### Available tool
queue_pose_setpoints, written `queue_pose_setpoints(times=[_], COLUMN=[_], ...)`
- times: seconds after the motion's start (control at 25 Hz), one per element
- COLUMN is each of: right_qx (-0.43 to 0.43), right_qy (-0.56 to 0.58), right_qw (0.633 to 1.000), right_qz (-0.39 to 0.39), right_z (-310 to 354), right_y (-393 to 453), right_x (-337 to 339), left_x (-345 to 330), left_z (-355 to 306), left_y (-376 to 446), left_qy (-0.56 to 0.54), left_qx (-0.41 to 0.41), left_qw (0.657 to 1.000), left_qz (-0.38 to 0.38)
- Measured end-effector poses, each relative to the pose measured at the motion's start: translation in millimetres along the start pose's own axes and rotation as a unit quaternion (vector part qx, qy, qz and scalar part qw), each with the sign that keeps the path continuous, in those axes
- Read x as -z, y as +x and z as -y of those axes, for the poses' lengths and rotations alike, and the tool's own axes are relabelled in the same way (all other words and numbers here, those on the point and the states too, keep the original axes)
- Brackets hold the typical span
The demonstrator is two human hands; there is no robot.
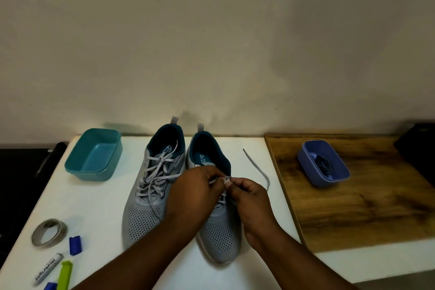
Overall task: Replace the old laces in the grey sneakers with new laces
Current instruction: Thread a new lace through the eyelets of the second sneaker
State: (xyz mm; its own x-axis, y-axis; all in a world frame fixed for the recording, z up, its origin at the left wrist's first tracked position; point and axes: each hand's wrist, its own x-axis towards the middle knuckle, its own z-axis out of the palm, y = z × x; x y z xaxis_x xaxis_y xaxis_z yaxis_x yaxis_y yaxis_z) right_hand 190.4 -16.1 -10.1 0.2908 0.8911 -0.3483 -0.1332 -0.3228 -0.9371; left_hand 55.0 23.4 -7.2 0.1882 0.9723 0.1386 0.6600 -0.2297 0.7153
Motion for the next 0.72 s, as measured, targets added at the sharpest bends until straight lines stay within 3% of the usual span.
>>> queue_pose_setpoints(times=[0.2,0.36,0.72], right_qx=[-0.009,-0.015,-0.004], right_qy=[-0.014,-0.009,-0.027], right_qw=[1.0,1.0,1.0], right_qz=[-0.008,-0.01,0.002], right_z=[-3.9,-5.3,-5.2], right_y=[3.0,4.3,5.6], right_x=[0.2,0.9,1.7], left_x=[4.2,2.8,1.3], left_z=[-3.3,-4.2,-2.6], left_y=[2.8,3.3,4.8], left_qy=[0.123,0.154,0.054], left_qx=[-0.022,-0.015,0.001], left_qw=[0.992,0.988,0.998], left_qz=[-0.003,0.003,-0.017])
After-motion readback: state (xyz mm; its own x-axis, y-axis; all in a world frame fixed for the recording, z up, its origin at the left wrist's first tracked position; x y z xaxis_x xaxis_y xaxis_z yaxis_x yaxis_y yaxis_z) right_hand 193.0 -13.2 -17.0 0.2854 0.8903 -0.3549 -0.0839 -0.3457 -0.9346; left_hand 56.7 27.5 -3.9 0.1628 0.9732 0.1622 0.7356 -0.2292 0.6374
